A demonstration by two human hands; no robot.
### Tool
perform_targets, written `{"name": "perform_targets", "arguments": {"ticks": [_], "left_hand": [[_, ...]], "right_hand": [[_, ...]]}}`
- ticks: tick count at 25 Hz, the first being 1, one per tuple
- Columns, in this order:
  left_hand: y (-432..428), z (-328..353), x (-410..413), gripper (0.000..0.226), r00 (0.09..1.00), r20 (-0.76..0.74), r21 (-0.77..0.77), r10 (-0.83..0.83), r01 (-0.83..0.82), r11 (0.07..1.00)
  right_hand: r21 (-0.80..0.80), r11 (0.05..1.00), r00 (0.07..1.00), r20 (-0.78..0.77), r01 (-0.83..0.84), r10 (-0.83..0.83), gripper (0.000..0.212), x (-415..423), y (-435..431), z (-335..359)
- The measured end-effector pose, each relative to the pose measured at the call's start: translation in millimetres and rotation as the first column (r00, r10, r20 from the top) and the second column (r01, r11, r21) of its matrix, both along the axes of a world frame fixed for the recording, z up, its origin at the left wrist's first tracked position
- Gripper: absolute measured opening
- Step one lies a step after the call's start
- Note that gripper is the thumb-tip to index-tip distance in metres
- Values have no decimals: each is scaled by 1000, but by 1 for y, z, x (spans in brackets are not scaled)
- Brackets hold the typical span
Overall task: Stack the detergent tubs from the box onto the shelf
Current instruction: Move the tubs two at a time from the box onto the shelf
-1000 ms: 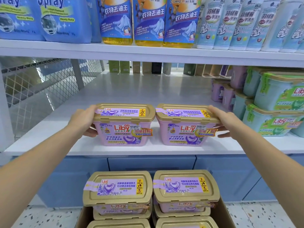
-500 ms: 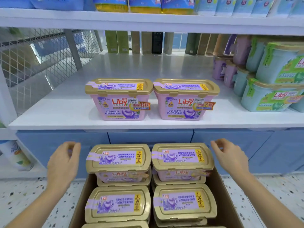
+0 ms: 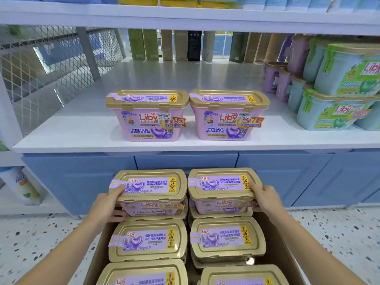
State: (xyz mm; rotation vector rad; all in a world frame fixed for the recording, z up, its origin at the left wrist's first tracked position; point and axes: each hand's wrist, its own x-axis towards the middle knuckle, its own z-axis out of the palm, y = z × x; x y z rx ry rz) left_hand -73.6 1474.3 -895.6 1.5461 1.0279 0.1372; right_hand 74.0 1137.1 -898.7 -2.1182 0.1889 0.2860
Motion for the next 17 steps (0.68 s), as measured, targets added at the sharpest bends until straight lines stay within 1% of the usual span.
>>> {"name": "perform_targets", "arguments": {"ticks": [3, 6, 9, 13, 15, 17], "left_hand": [[-2, 0, -1, 37, 999, 17, 29, 40, -41, 999], [-1, 7, -4, 35, 997, 39, 62, 61, -63, 996], [2, 32, -7, 38, 996, 90, 69, 28, -34, 997], [6, 88, -14, 38, 989, 137, 165, -54, 31, 986], [9, 120, -18, 36, 985, 147, 224, -89, 54, 973], [15, 153, -20, 34, 976, 187, 251, -108, 59, 966]], "right_hand": [[-37, 998, 999, 16, 41, -40, 40, 0, -1, -1], [-81, 994, 996, 50, 78, -74, 45, -4, -2, 11], [-45, 996, 994, 79, 73, -69, 46, -8, -8, 35], [-26, 999, 989, 146, 39, -35, 45, 0, -18, 85], [3, 1000, 983, 183, 26, -26, 39, 9, -20, 123], [50, 999, 973, 228, 18, -29, 32, 17, -21, 167]]}}
